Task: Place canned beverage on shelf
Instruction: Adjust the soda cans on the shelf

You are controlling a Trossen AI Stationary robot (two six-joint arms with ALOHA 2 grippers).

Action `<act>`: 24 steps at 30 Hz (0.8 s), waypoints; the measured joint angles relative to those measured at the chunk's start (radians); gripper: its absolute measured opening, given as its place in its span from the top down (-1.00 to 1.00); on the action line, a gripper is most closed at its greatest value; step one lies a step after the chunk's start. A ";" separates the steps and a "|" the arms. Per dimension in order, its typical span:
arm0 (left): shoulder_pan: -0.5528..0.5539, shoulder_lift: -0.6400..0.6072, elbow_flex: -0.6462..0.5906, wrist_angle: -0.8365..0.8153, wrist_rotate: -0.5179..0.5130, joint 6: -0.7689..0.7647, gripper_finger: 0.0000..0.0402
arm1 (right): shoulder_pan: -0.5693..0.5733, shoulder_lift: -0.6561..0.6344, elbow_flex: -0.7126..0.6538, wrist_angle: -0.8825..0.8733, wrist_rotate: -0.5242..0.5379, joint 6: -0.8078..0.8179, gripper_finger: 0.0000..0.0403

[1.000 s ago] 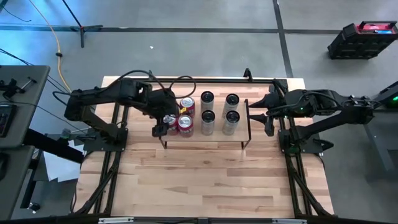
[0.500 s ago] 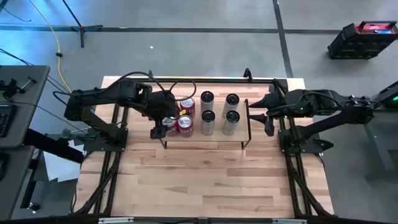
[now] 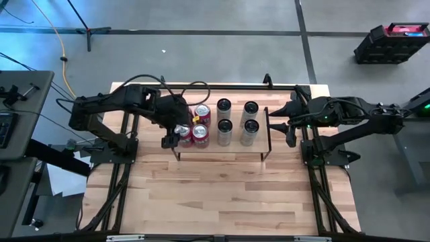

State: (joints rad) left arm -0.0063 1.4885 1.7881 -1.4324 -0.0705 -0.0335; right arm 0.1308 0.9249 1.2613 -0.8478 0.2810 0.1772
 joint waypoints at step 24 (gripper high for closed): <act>-0.023 0.056 0.012 0.078 0.025 0.001 -0.61 | 0.000 0.000 0.000 0.000 0.000 0.003 0.09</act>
State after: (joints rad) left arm -0.0296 1.5449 1.8000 -1.3548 -0.0456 -0.0326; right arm 0.1307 0.9245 1.2610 -0.8478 0.2813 0.1802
